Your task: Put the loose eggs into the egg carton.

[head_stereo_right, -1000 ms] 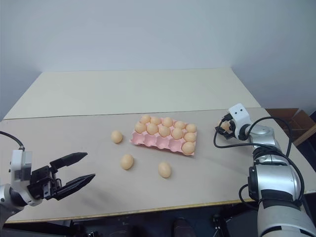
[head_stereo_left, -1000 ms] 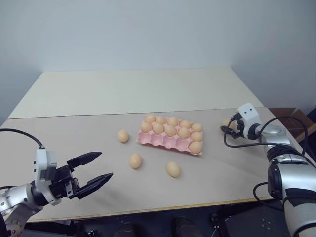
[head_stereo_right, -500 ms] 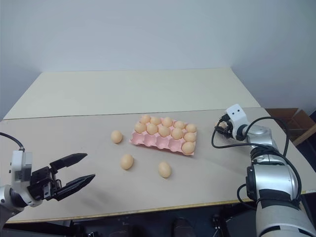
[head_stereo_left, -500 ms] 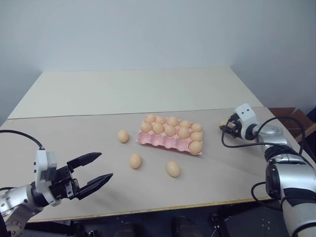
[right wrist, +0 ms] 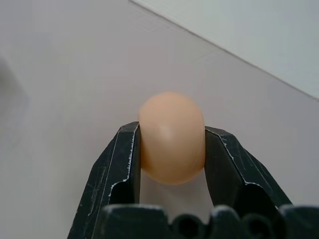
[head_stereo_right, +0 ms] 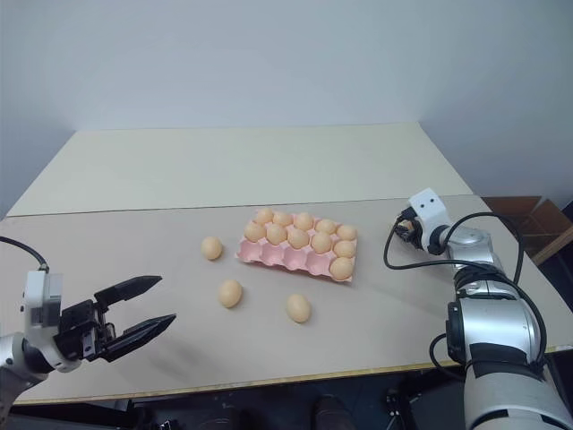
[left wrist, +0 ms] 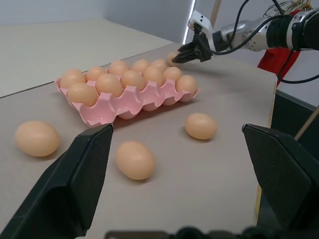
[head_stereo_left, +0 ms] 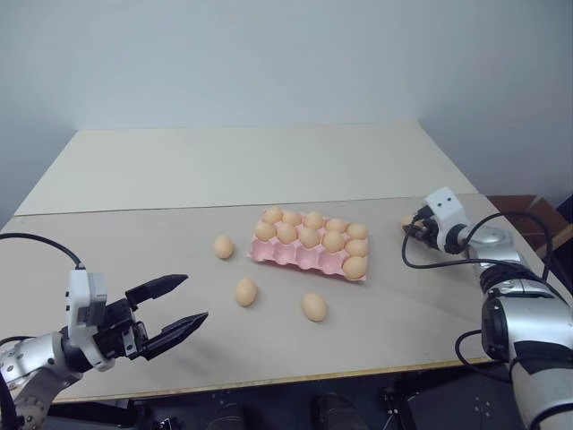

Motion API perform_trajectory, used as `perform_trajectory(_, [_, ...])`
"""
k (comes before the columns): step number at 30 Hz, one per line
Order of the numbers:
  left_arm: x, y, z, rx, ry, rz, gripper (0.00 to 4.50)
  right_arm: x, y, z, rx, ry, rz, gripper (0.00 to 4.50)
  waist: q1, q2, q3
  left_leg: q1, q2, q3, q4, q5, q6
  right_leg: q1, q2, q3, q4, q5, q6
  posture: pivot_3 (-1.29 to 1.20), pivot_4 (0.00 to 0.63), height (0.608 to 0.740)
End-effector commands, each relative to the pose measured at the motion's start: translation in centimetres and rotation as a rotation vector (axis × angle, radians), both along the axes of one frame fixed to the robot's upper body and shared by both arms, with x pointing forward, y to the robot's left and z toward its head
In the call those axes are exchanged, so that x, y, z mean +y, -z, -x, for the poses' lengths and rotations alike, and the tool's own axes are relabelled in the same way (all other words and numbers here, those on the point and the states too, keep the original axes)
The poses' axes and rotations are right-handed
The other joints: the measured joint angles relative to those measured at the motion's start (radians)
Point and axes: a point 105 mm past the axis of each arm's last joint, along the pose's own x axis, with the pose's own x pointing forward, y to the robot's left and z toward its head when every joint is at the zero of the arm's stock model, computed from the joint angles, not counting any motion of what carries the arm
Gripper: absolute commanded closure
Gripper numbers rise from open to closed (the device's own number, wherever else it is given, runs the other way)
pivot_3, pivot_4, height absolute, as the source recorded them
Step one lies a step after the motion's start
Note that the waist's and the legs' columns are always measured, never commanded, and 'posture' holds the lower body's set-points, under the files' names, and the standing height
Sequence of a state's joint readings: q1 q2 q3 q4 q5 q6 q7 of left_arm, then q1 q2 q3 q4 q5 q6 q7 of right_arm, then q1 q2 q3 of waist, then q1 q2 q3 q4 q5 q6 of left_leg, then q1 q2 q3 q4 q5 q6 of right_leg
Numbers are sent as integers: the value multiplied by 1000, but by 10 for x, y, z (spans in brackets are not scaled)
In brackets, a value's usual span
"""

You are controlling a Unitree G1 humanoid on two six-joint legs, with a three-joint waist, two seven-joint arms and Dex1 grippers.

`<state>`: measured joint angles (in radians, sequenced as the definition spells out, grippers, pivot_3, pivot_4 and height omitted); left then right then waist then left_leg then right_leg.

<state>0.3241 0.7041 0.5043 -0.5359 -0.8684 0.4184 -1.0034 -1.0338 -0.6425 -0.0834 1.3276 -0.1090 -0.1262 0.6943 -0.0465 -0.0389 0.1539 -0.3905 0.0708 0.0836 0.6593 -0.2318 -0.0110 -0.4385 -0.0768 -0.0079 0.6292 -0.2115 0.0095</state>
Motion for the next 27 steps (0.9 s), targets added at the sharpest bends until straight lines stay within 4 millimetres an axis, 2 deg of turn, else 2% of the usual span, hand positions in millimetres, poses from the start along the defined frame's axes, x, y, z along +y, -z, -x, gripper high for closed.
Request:
perform_trajectory(1, [-5,-9,4,-42,11,14,0,26,-60,2,-233,-231,-25,2624,-2,1,0,0,0,0,0,0,0,0,0,0,0,0,1,0,150,740])
perform_trajectory(3, [-7,-9,5,-41,21,17,0,54,-60,18,-253,-386,-12,2624,1,1,0,1,1,0,-1,0,0,0,1,0,0,0,2,0,150,740])
perform_trajectory(5, [-8,-9,5,-42,25,18,0,75,-54,34,-237,-465,-6,2624,6,1,0,1,2,-1,-1,0,0,1,1,-2,0,-1,2,0,150,740])
perform_trajectory(7, [-9,-10,3,-46,27,20,0,105,-45,57,-217,-544,-10,2624,13,1,0,0,3,-1,-1,0,0,0,2,-2,1,-1,2,0,150,740])
perform_trajectory(11, [-9,-10,2,-48,31,19,0,137,-37,89,-177,-607,-29,2624,25,3,1,0,4,2,0,0,0,-1,1,-2,1,-1,2,0,150,740])
perform_trajectory(16, [-8,-9,4,-45,23,17,0,151,-35,112,-150,-638,-16,2624,33,2,1,1,3,2,2,0,0,0,1,-2,0,-4,-3,0,150,740])
perform_trajectory(25, [-10,-7,3,-47,20,22,0,156,-30,114,-121,-656,1,2624,34,2,1,0,3,2,1,0,0,-1,1,-2,0,-4,-3,0,150,740])
perform_trajectory(27, [-10,-7,3,-47,19,23,0,156,-29,113,-113,-660,-2,2140,33,2,1,0,3,2,1,0,0,-1,1,-2,0,-4,-3,0,150,740])
